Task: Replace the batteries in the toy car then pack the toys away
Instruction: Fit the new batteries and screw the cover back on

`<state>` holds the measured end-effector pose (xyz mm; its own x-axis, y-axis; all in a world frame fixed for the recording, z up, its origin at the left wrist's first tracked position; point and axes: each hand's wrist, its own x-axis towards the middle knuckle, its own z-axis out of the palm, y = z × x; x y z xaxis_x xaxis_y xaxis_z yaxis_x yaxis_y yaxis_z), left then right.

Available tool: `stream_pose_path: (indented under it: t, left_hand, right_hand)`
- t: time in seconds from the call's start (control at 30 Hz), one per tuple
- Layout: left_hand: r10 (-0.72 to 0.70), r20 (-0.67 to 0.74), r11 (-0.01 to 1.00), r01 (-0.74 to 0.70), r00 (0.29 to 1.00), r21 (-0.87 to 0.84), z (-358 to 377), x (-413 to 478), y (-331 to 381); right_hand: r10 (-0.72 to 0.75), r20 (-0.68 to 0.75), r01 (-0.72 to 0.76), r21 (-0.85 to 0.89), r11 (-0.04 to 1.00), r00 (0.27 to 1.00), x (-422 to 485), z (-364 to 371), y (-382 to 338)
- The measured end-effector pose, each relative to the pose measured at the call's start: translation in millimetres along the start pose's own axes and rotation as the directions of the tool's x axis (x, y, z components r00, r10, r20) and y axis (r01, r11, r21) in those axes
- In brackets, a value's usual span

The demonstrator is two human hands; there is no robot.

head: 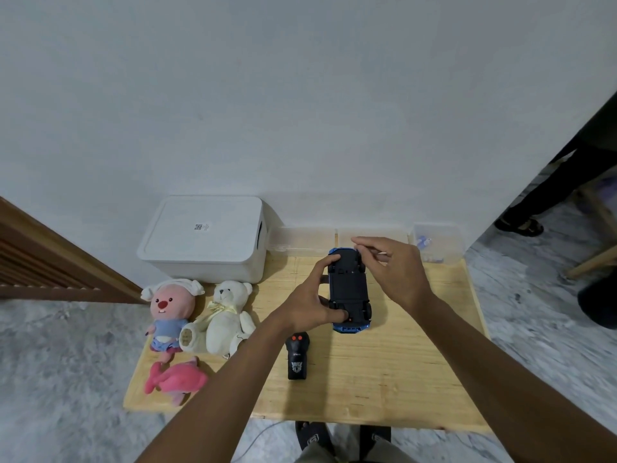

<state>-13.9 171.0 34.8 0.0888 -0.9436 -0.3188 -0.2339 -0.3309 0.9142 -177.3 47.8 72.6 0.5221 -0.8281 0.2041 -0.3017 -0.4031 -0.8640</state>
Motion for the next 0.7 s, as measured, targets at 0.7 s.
stream_pose_path:
  t: [0.7]
  left_hand:
    - [0.020,0.004,1.000,-0.020,1.000,0.005,-15.5,-8.0,-5.4]
  right_hand:
    - [0.093,-0.088,-0.084,0.099,0.991,0.992,7.8,13.0,-14.6]
